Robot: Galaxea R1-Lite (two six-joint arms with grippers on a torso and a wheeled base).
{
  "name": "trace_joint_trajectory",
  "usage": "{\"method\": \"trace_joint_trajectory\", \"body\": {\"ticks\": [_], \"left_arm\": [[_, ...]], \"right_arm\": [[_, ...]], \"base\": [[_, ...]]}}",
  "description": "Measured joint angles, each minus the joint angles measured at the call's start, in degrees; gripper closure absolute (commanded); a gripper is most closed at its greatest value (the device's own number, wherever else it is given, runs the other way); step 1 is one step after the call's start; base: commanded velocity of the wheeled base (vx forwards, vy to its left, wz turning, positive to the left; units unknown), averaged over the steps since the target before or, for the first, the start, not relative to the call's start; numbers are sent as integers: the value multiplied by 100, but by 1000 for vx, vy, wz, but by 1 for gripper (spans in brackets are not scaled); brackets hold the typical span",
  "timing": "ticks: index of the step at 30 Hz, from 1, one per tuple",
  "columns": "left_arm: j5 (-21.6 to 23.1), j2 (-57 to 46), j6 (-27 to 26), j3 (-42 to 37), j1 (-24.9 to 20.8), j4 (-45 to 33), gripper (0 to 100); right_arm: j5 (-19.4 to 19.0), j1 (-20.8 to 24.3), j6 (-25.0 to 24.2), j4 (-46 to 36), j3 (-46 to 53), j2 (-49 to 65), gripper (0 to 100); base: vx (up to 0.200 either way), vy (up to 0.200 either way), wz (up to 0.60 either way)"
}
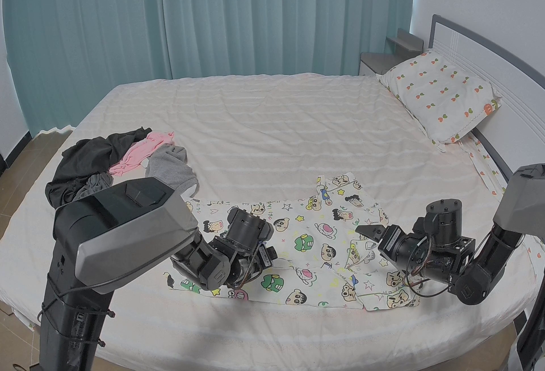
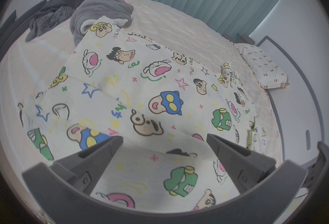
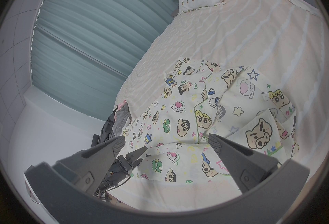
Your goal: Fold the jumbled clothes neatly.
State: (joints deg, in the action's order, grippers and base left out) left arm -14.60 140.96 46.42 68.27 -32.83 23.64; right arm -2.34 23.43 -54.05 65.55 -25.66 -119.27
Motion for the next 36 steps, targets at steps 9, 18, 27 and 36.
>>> {"method": "trace_joint_trajectory", "body": {"ticks": [9,18,27,36], "left_arm": [[-85,165,-247,395,400,252,0],[-94,217,-556,739,764,241,0],[-69,256,-1011,1023,1125,154,0],[1284,85,-1325,973,1671,-295,0]], "right_arm": [[0,0,2,0,0,-21,0],[-1,0,0,0,0,-46,0],[-1,0,0,6,0,-74,0],[2,-4,2,6,0,-96,0]], "base": [[0,0,0],[0,0,0],[0,0,0],[0,0,0]]}}
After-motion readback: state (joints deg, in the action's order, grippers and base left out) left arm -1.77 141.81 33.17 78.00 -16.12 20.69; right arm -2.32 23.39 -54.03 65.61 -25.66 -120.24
